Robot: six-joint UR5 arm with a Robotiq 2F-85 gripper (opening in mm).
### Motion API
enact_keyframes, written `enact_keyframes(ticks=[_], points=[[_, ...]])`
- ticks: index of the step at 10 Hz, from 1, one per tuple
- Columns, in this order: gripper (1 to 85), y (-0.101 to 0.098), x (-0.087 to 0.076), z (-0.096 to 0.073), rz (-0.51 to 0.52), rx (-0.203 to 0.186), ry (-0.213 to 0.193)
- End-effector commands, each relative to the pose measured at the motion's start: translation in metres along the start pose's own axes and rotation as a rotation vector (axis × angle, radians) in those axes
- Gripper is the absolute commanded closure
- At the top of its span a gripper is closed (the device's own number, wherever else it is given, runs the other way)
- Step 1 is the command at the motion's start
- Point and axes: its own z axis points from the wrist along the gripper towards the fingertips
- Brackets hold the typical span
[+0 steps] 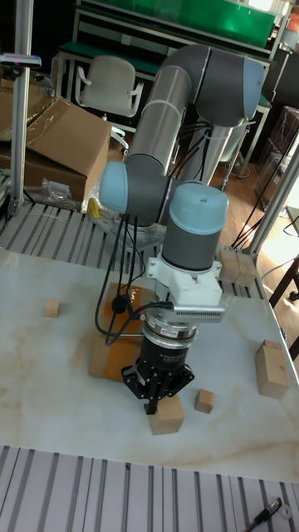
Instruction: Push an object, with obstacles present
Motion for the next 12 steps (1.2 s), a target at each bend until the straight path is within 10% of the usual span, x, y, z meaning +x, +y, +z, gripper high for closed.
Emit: enact_keyframes(ticks=[1,12], points=[[84.3,0.022,-0.002,0.004,0.038,-0.025,-0.008],[84.3,0.010,-0.002,-0.004,-0.001,0.002,0.011]])
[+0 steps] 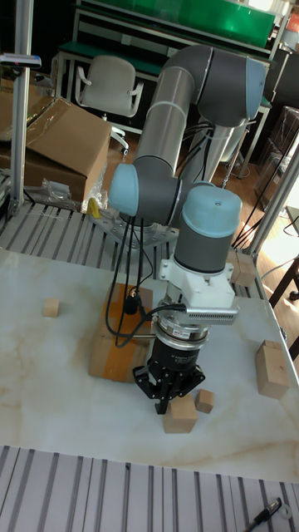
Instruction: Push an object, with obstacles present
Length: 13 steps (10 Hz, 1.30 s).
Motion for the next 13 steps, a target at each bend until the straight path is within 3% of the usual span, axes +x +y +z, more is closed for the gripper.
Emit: enact_keyframes(ticks=[1,3,5,6,7,10,13], points=[[84.3,-0.004,-0.002,-0.002,-0.012,0.006,0.000],[84.3,0.001,-0.007,-0.002,0.014,-0.013,-0.020],[84.3,-0.004,-0.013,-0.003,-0.008,0.006,-0.043],[84.3,-0.007,-0.013,-0.003,-0.016,0.017,-0.044],[84.3,-0.003,-0.024,0.001,-0.017,0.013,-0.047],[84.3,0.020,-0.051,-0.001,0.000,0.001,-0.031],[84.3,0.017,-0.052,-0.001,-0.021,0.016,-0.031]])
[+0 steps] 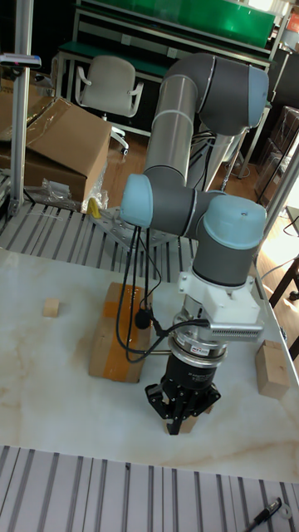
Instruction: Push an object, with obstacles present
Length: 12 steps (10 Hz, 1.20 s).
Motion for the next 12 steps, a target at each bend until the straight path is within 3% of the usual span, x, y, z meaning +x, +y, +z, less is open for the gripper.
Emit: enact_keyframes(ticks=[1,9,12], points=[[84.3,0.006,-0.008,-0.001,-0.004,-0.011,-0.003],[84.3,0.025,-0.016,0.009,0.045,-0.036,-0.025],[84.3,0.028,-0.007,0.013,0.059,-0.042,-0.033]])
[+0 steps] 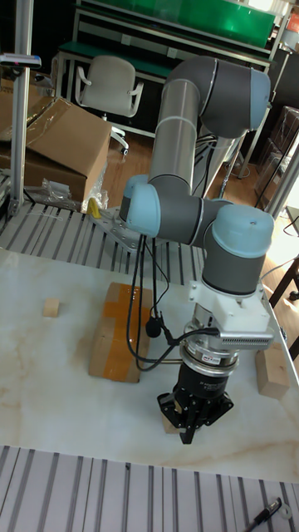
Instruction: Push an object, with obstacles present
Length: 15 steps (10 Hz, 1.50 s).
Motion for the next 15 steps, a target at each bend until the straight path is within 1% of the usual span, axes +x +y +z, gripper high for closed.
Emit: enact_keyframes(ticks=[1,2,3,5,6,8,9,10,11,13,15], points=[[84.3,0.005,0.010,0.003,0.029,-0.014,-0.012],[84.3,0.005,0.016,0.001,0.031,-0.011,-0.010],[84.3,0.007,0.023,-0.003,0.045,-0.018,-0.002],[84.3,0.009,0.040,-0.009,0.071,-0.014,0.007],[84.3,0.013,0.049,-0.011,0.094,-0.027,0.012],[84.3,0.015,0.061,-0.015,0.096,-0.023,0.012],[84.3,0.014,0.061,-0.015,0.089,-0.018,0.008],[84.3,0.010,0.054,-0.012,0.073,-0.009,0.000],[84.3,0.007,0.045,-0.009,0.068,-0.013,0.001],[84.3,0.006,0.041,-0.007,0.064,-0.013,-0.002],[84.3,0.008,0.038,-0.007,0.063,-0.022,-0.013]])
